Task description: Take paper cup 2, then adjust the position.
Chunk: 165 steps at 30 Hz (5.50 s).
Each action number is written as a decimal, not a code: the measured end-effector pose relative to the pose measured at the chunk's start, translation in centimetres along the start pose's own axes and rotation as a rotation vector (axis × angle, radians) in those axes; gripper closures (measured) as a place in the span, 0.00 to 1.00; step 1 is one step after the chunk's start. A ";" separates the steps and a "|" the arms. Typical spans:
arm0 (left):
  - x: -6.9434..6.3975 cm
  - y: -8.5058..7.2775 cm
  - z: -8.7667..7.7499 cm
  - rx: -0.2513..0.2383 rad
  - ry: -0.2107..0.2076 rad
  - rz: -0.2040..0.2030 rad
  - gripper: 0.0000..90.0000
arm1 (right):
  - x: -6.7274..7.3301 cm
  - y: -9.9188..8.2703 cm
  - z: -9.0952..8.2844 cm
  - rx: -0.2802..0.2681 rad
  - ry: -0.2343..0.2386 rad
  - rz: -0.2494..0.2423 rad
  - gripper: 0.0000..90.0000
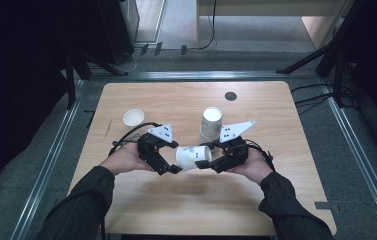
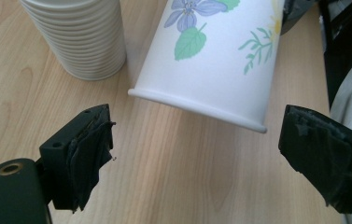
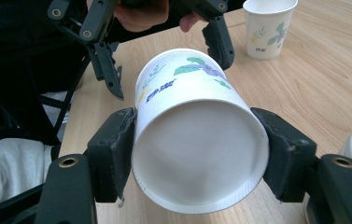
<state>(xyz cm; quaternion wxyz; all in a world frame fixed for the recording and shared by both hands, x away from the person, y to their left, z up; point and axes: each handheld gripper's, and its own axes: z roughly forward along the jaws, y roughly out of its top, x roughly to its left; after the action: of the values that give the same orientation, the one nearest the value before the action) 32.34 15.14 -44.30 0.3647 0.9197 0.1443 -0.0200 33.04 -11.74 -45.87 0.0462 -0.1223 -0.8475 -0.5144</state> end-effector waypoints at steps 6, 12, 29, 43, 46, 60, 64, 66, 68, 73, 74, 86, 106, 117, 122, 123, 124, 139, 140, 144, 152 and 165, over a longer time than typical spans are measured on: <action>-0.4 -1.2 0.3 -0.069 -0.006 -0.045 0.11 | 0.0 -0.1 -0.6 -0.011 0.003 0.000 0.38; -0.6 -2.2 0.7 -0.129 -0.001 -0.094 0.11 | 0.0 -0.1 -0.9 -0.011 0.018 0.005 0.38; -1.0 -2.4 1.5 -0.219 -0.028 -0.096 0.14 | 0.0 -0.2 -0.1 -0.006 0.071 0.012 0.38; -0.8 -2.5 2.0 -0.254 -0.067 -0.092 0.15 | 0.1 -0.1 0.2 -0.015 0.101 0.020 0.38; -0.9 -2.5 2.2 -0.251 -0.076 -0.086 0.16 | 0.1 -0.1 0.3 -0.021 0.107 0.023 0.38; -1.0 -2.6 2.2 -0.247 -0.080 -0.068 0.22 | 0.1 0.0 0.6 -0.027 0.127 0.033 0.39; -1.0 -2.6 2.2 -0.246 -0.083 -0.061 0.23 | 0.0 -0.1 0.6 -0.025 0.130 0.036 0.38; -1.0 -2.6 2.2 -0.245 -0.084 -0.059 0.24 | 0.0 -0.1 0.6 -0.027 0.135 0.037 0.38; -1.0 -2.6 2.2 -0.241 -0.081 -0.055 0.24 | 0.0 -0.1 0.6 -0.024 0.132 0.035 0.38; -1.0 -2.6 2.2 -0.242 -0.080 -0.054 0.25 | 0.1 -0.1 0.6 -0.017 0.133 0.041 0.38; -1.0 -2.6 2.2 -0.242 -0.079 -0.054 0.25 | 0.0 -0.1 0.6 -0.020 0.132 0.037 0.38; -0.9 -2.7 1.9 -0.247 -0.074 -0.061 0.25 | 0.0 -0.1 0.5 -0.014 0.109 0.036 0.34; -0.6 -2.7 0.2 -0.229 -0.079 -0.092 0.25 | 0.0 -0.7 0.2 0.039 0.077 0.023 0.30; 0.3 -2.3 -1.0 -0.123 -0.053 -0.086 0.25 | 0.3 -1.2 -0.3 0.085 0.032 0.000 0.30; 0.6 -1.1 -1.6 -0.045 -0.050 -0.050 0.25 | 0.2 -1.2 -0.2 0.078 0.028 -0.005 0.30; 0.6 -0.7 -1.7 -0.029 -0.054 -0.044 0.25 | 0.3 -1.2 -0.1 0.081 0.027 -0.001 0.30; 0.7 -0.4 -1.9 -0.011 -0.052 -0.034 0.25 | 0.3 -1.1 -0.1 0.080 0.027 -0.001 0.30; 0.5 3.3 -1.1 0.263 -0.028 0.075 0.25 | 0.4 -1.0 0.7 0.084 0.000 -0.029 0.30; 0.4 3.4 -0.9 0.278 -0.015 0.081 0.25 | 0.3 -1.0 0.8 0.081 -0.001 -0.029 0.30; 0.3 3.9 -0.5 0.325 -0.016 0.097 0.25 | 0.2 -1.0 1.0 0.081 -0.012 -0.029 0.30; 0.2 4.5 0.2 0.429 0.000 0.124 0.25 | 0.4 -0.9 1.7 0.087 -0.010 -0.033 0.30; 0.1 5.4 1.4 0.524 0.019 0.159 0.25 | 0.2 -0.9 3.1 0.097 -0.016 -0.038 0.30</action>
<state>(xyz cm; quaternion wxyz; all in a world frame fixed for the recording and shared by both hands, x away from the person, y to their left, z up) 34.03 10.44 -41.73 0.1132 0.9913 0.0649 -0.0194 32.80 -9.34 -48.04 0.0354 -0.1081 -0.8740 -0.4723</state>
